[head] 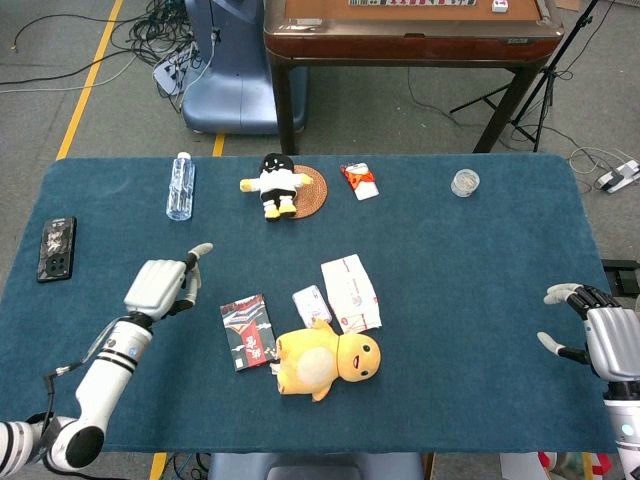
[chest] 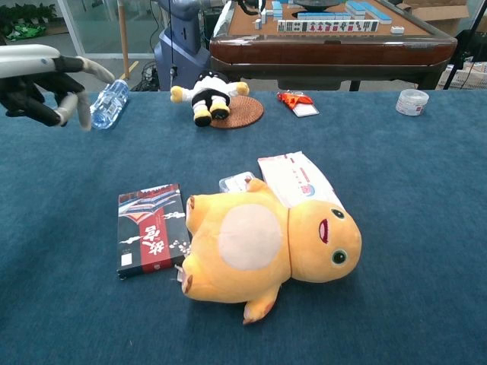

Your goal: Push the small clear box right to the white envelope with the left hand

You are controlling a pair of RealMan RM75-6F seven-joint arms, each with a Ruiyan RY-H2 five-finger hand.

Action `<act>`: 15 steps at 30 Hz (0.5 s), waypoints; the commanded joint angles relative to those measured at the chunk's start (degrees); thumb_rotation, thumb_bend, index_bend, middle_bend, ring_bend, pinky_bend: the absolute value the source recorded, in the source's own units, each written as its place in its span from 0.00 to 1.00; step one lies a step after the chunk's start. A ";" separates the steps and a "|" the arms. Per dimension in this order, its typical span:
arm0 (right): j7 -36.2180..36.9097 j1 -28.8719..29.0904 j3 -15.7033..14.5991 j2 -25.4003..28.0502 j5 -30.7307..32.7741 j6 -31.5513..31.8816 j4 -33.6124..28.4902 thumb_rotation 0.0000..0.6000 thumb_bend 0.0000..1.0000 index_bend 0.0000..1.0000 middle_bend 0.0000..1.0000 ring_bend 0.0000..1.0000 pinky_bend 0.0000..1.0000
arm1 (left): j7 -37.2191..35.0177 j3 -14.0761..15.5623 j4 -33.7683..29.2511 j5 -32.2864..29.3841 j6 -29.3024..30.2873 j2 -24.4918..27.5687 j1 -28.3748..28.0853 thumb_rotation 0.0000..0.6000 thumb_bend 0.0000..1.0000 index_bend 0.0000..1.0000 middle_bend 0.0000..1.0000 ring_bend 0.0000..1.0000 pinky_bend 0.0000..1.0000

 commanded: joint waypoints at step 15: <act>-3.75 0.66 -1.27 3.72 0.07 -2.57 -5.51 1.00 0.00 0.45 0.37 0.29 0.39 | -0.65 9.48 -7.62 21.07 20.19 13.08 23.76 1.00 0.30 0.16 0.20 0.22 0.44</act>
